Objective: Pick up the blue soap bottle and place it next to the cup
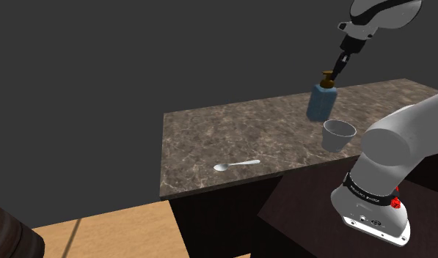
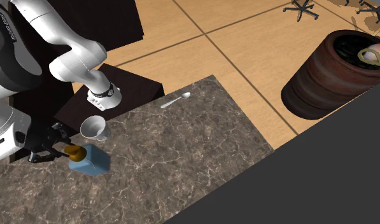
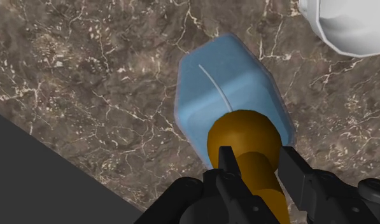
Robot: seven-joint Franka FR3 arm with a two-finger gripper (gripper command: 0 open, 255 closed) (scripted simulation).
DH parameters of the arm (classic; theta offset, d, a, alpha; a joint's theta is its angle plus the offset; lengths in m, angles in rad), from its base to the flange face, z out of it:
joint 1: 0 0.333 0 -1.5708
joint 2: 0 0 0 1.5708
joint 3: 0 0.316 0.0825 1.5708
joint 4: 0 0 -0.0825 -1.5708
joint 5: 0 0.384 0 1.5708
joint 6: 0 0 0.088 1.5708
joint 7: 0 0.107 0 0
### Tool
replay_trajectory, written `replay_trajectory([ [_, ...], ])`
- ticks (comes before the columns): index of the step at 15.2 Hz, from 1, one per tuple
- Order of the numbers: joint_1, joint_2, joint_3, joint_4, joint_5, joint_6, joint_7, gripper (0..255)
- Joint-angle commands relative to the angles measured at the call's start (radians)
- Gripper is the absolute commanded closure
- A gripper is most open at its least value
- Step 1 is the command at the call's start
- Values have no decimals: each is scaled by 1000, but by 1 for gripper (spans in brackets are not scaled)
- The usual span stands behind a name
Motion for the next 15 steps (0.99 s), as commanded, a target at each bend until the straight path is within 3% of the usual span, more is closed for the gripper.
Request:
replay_trajectory([
  [1,0,7,-8,-20,-2,27,-5,255],
  [5,2,25,-27,-59,-3,85,-15,255],
  [13,2,25,-27,-59,-4,85,-15,255],
  [14,2,25,-27,-59,-4,85,-15,0],
  [15,2,25,-27,-59,-4,85,-15,0],
])
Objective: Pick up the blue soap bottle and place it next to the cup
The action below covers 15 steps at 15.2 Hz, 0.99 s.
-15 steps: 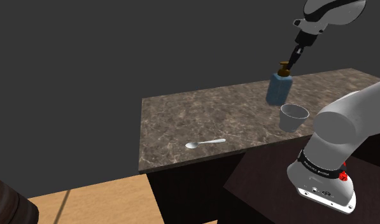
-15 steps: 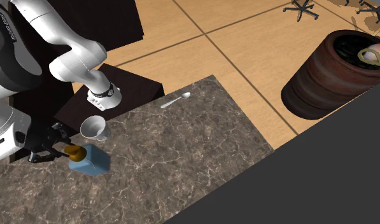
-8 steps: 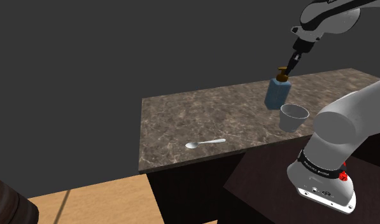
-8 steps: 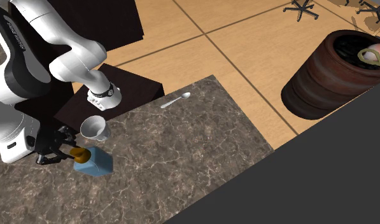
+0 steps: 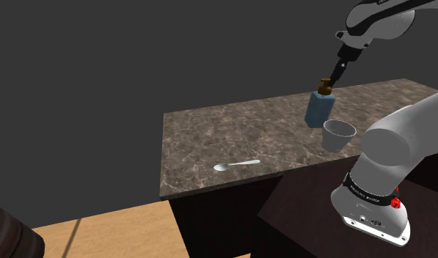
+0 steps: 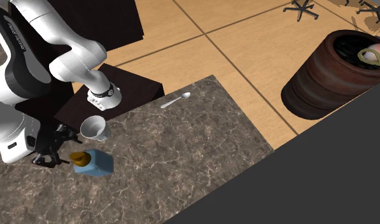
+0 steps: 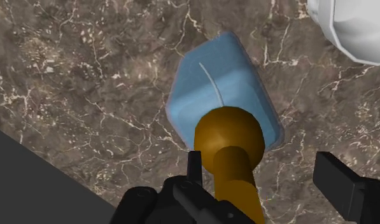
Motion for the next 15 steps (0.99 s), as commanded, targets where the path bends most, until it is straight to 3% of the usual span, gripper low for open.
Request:
replay_trajectory([
  [1,0,0,0,0,0,0,0,0],
  [4,0,0,0,0,0,0,0,0],
  [8,-18,-56,36,87,-4,-141,10,0],
  [15,-18,-56,36,87,-4,-141,10,0],
])
